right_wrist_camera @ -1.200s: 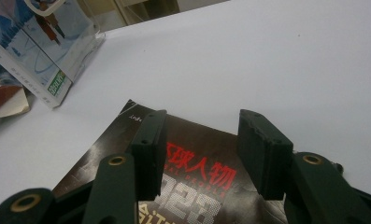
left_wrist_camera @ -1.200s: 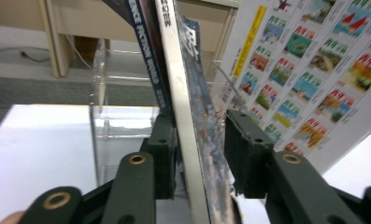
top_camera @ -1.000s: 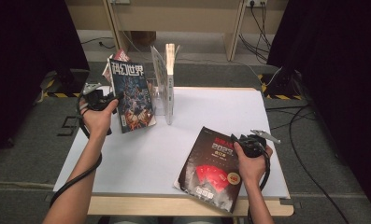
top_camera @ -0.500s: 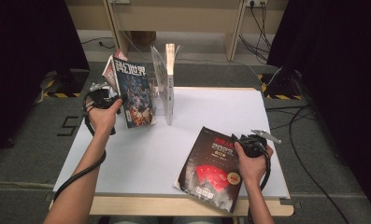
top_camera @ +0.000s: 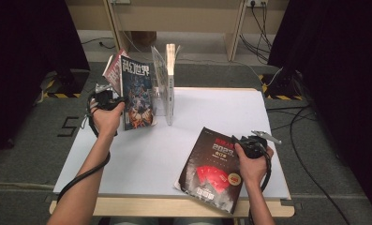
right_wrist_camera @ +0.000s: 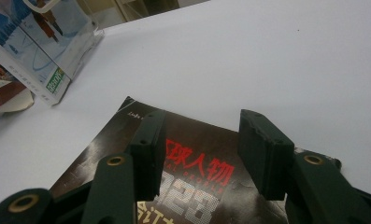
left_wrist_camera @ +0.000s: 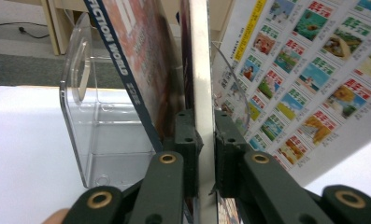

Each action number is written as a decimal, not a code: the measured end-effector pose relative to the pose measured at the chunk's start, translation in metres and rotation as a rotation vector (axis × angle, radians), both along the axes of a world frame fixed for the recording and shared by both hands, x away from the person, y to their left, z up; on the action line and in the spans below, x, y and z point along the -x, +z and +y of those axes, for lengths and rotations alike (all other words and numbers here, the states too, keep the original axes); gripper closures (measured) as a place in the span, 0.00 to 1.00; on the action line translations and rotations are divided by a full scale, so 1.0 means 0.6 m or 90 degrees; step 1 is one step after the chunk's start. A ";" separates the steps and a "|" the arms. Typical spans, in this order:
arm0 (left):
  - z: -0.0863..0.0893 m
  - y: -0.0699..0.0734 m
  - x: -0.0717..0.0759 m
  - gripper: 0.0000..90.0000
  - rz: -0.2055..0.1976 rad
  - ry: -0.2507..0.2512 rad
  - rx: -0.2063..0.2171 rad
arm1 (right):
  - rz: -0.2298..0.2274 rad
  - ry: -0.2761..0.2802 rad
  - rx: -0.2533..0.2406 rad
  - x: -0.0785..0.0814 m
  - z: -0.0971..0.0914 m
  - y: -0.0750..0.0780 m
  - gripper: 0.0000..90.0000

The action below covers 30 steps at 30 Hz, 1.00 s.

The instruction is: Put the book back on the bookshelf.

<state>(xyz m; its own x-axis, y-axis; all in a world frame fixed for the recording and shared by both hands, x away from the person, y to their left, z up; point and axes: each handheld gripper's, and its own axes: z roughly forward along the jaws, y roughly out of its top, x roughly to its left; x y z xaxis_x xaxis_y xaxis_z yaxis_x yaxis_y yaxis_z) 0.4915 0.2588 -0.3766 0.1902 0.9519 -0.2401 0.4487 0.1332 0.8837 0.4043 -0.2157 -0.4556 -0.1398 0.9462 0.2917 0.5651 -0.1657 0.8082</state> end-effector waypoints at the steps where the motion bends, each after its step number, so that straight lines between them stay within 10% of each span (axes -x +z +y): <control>1: -0.001 0.000 0.003 0.91 -0.003 0.000 -0.002 | 0.000 -0.001 0.000 0.000 0.000 0.000 0.59; 14: -0.006 0.010 0.019 0.92 -0.047 -0.008 0.007 | -0.005 -0.002 0.000 0.003 0.000 0.002 0.59; 30: -0.019 0.040 -0.028 0.92 -0.057 0.005 0.008 | -0.002 -0.009 -0.004 0.001 -0.010 -0.001 0.59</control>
